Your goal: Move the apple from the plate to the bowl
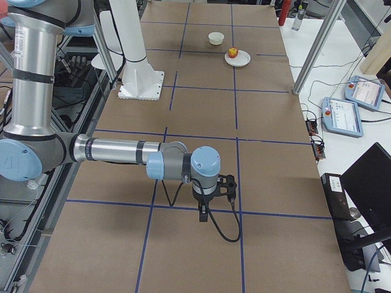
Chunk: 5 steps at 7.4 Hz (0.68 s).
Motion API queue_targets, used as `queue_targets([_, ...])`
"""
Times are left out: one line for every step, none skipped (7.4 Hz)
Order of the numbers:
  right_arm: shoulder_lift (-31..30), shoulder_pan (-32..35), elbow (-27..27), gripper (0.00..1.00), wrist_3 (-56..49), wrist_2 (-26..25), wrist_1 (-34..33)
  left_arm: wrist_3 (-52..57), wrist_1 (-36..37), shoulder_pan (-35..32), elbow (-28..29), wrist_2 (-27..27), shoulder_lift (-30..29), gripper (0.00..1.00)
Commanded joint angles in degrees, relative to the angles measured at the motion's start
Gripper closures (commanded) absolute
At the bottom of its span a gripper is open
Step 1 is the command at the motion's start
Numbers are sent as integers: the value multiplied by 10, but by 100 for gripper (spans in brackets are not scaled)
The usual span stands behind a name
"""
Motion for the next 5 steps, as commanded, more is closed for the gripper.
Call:
queue_targets([1, 0, 0, 0, 0, 0, 0, -3, 0, 0, 2, -4, -1, 0])
queue_targets([0, 0, 0, 0, 0, 0, 0, -3, 0, 0, 4, -4, 0, 0])
queue_targets([0, 0, 0, 0, 0, 0, 0, -3, -1, 1, 5, -5, -2, 0])
queue_targets([1, 0, 0, 0, 0, 0, 0, -2, -3, 2, 7, -6, -3, 0])
queue_targets([0, 0, 0, 0, 0, 0, 0, -3, -8, 6, 6, -6, -5, 0])
